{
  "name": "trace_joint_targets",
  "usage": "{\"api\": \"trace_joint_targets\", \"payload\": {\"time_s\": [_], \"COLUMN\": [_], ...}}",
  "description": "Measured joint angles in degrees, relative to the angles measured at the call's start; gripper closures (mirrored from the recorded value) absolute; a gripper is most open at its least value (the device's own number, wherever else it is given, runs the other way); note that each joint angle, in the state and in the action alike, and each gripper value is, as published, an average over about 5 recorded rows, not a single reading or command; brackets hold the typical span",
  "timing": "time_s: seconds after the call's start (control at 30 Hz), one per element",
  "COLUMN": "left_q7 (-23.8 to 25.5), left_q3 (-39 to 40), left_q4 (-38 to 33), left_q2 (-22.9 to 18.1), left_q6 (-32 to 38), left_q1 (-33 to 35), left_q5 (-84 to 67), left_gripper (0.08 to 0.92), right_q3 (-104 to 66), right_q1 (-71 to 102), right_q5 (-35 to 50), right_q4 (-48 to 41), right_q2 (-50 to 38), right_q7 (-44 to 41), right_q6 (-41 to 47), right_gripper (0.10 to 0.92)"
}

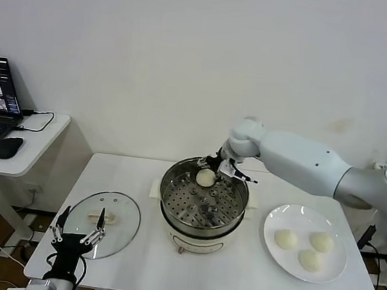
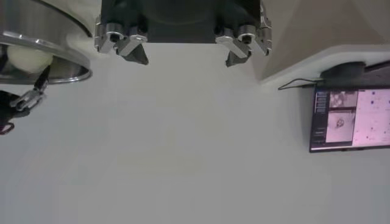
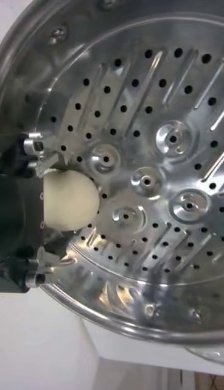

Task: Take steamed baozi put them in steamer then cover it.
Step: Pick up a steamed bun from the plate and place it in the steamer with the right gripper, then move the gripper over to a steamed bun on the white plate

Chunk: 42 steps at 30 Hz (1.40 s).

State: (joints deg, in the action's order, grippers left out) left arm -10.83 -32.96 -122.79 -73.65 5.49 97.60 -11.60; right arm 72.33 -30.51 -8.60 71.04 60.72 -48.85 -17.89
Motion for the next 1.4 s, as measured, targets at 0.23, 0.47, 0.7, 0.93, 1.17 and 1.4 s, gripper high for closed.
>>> {"api": "trace_joint_targets", "payload": {"time_s": [0.23, 0.47, 0.7, 0.93, 1.17, 1.4], "left_q7": [0.12, 0.12, 0.02, 0.00, 0.01, 0.01], "left_q3": [0.46, 0.56, 1.20, 1.55, 1.52, 1.32], "left_q4": [-0.21, -0.08, 0.92, 2.08, 2.52, 2.56], "left_q2": [0.90, 1.99, 2.41, 2.41, 2.22, 1.99], "left_q6": [-0.70, -1.17, -1.24, -1.31, -1.48, -1.54], "left_q1": [-0.70, -1.29, -1.92, -2.39, -2.36, -2.03], "left_q5": [-0.54, -0.87, -0.87, -0.74, -0.49, -0.25], "left_gripper": [0.177, 0.177, 0.177, 0.177, 0.177, 0.177], "right_q3": [0.82, 2.08, 1.67, -5.75, -17.68, -26.21], "right_q1": [-6.08, -8.20, -5.38, 6.82, 23.99, 35.05], "right_q5": [12.43, 17.49, 17.12, 13.35, 9.11, 6.36], "right_q4": [9.67, 18.27, 23.38, 25.08, 25.05, 23.54], "right_q2": [-10.05, -23.15, -34.99, -42.97, -45.85, -44.58], "right_q7": [-4.67, -6.61, -7.28, -7.36, -6.74, -5.41], "right_q6": [14.92, 26.09, 31.39, 33.59, 34.38, 34.71], "right_gripper": [0.202, 0.203, 0.203, 0.202, 0.202, 0.203]}}
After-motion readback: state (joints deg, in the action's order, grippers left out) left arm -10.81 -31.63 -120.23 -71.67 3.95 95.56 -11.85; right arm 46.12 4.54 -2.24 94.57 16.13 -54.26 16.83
